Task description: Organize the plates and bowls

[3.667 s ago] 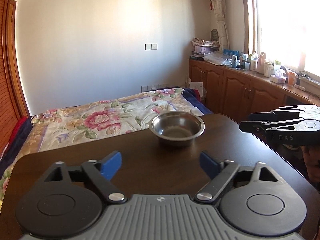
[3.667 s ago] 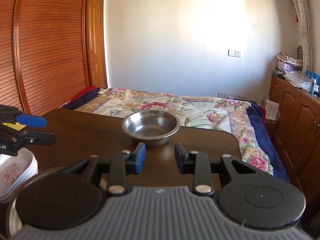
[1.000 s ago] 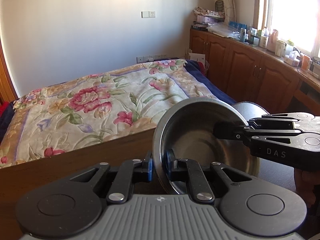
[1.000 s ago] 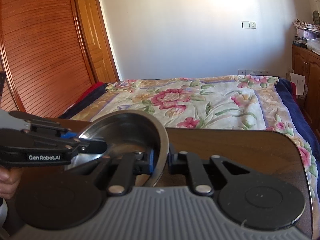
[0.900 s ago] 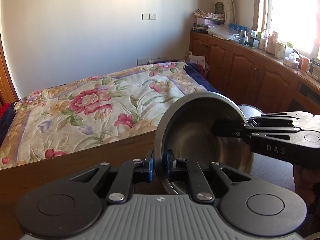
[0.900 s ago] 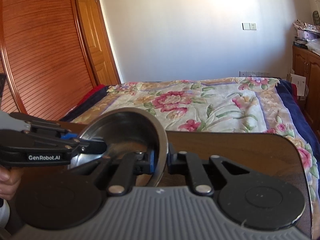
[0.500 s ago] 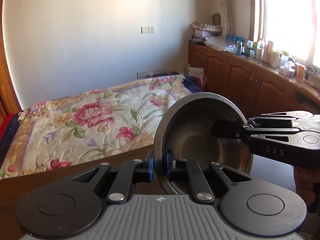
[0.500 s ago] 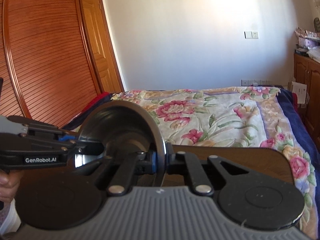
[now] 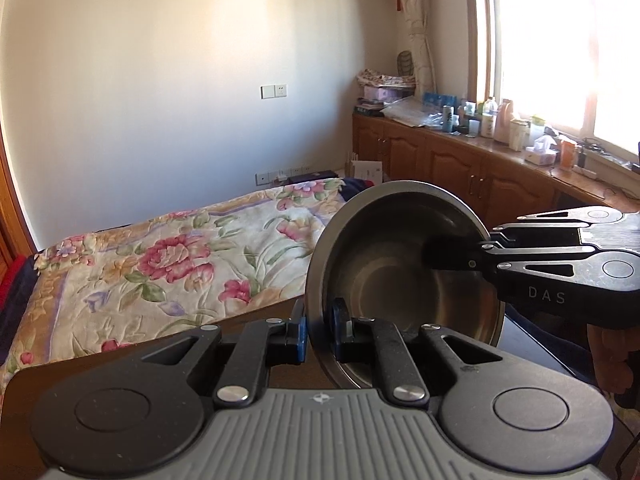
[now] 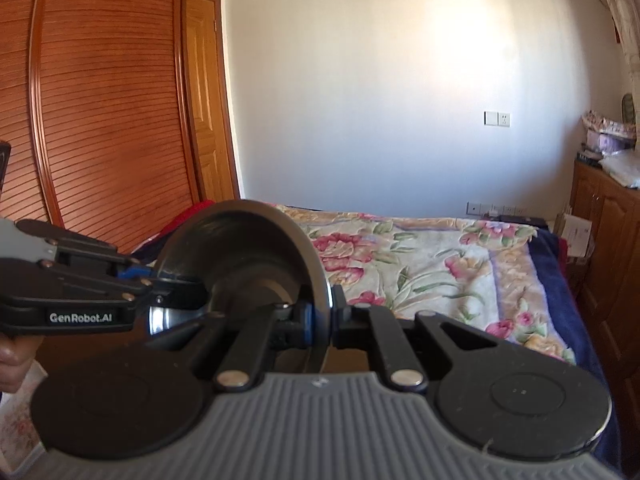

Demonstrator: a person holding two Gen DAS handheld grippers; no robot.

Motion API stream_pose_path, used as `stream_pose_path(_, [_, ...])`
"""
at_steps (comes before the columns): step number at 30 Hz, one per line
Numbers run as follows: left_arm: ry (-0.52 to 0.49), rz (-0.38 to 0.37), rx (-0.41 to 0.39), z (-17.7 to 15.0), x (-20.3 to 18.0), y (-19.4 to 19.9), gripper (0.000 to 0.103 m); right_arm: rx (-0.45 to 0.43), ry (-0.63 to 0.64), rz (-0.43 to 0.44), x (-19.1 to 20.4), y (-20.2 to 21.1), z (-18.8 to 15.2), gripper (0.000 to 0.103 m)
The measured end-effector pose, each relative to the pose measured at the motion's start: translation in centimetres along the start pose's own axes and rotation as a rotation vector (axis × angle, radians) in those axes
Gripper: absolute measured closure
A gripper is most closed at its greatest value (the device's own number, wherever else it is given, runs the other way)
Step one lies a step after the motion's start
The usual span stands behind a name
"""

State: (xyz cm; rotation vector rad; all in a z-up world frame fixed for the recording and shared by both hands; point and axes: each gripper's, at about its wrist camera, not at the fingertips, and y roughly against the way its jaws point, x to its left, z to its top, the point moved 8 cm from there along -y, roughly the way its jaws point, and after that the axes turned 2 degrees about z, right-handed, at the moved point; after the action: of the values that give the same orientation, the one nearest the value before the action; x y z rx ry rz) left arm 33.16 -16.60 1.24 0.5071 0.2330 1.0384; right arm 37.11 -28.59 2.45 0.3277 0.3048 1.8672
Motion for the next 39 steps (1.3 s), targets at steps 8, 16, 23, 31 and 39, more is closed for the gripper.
stream_pose_path(8, [-0.005,-0.016,-0.011,-1.9,-0.7,2.9,0.090,-0.007,0.036,-0.021,1.6,2.7,-0.5,0.093])
stream_pose_path(16, [-0.002,-0.033,-0.010,-4.0,-1.2,4.9,0.090,0.010,0.055,-0.029,3.2,4.4,-1.8,0.093])
stream_pose_path(23, [0.006,-0.046,0.006,-6.1,-1.3,5.9,0.090,0.030,0.067,-0.034,4.2,5.2,-2.9,0.093])
stream_pose_path(31, [0.013,-0.062,0.042,-8.7,-1.9,6.3,0.090,0.065,0.072,-0.031,5.3,5.7,-5.1,0.093])
stream_pose_path(39, [0.002,-0.076,0.075,-10.5,-2.4,6.0,0.090,0.101,0.050,-0.026,5.5,5.9,-7.2,0.093])
